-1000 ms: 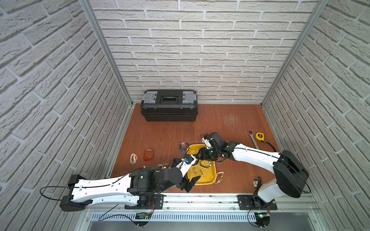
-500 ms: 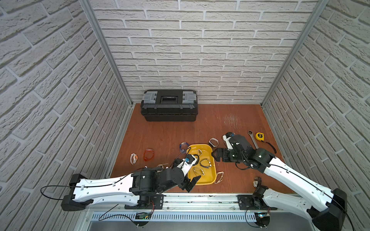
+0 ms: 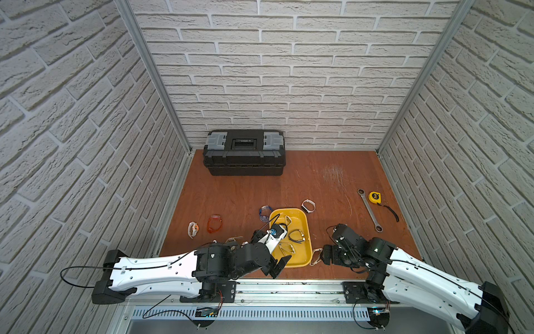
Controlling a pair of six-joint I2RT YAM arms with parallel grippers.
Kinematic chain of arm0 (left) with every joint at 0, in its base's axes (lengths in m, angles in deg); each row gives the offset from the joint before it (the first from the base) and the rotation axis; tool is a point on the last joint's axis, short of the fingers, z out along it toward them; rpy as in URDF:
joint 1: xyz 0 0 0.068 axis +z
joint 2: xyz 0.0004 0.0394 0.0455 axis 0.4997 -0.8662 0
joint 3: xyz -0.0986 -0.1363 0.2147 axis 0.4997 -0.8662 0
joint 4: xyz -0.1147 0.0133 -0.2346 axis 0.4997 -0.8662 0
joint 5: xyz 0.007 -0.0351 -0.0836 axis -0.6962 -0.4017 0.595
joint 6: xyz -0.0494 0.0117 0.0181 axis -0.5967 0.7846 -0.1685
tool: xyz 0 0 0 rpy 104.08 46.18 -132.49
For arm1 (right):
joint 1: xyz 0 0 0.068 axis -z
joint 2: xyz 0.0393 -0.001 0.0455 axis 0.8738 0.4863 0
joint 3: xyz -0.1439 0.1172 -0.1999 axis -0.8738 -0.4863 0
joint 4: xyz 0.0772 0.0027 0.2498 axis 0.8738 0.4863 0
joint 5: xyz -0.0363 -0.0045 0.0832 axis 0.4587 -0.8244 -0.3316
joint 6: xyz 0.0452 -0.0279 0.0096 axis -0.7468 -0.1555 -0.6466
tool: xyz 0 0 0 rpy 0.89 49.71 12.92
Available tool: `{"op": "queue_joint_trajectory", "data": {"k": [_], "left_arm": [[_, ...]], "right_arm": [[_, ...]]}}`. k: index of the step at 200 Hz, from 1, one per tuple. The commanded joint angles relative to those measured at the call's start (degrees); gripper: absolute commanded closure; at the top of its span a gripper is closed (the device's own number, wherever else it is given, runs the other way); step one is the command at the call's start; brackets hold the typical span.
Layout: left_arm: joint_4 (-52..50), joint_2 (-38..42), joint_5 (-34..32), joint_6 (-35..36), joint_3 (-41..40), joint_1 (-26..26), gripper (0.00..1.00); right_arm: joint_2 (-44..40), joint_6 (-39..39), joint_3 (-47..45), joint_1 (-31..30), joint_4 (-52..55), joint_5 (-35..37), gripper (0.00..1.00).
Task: Put the watch into the storage box
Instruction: Pick up the watch at the center of the board.
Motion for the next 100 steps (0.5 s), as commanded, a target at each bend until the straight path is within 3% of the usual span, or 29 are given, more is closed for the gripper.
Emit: {"op": "queue_joint_trajectory", "data": {"k": [1, 100], "left_arm": [[2.5, 1.0, 0.0, -0.6, -0.7, 0.2, 0.02], [1.4, 3.9, -1.2, -1.4, -2.0, 0.2, 0.02]], "right_arm": [[3.0, -2.7, 0.1, -1.3, -2.9, 2.1, 0.13], [16.6, -2.7, 3.5, -4.0, -10.3, 4.0, 0.26]]}}
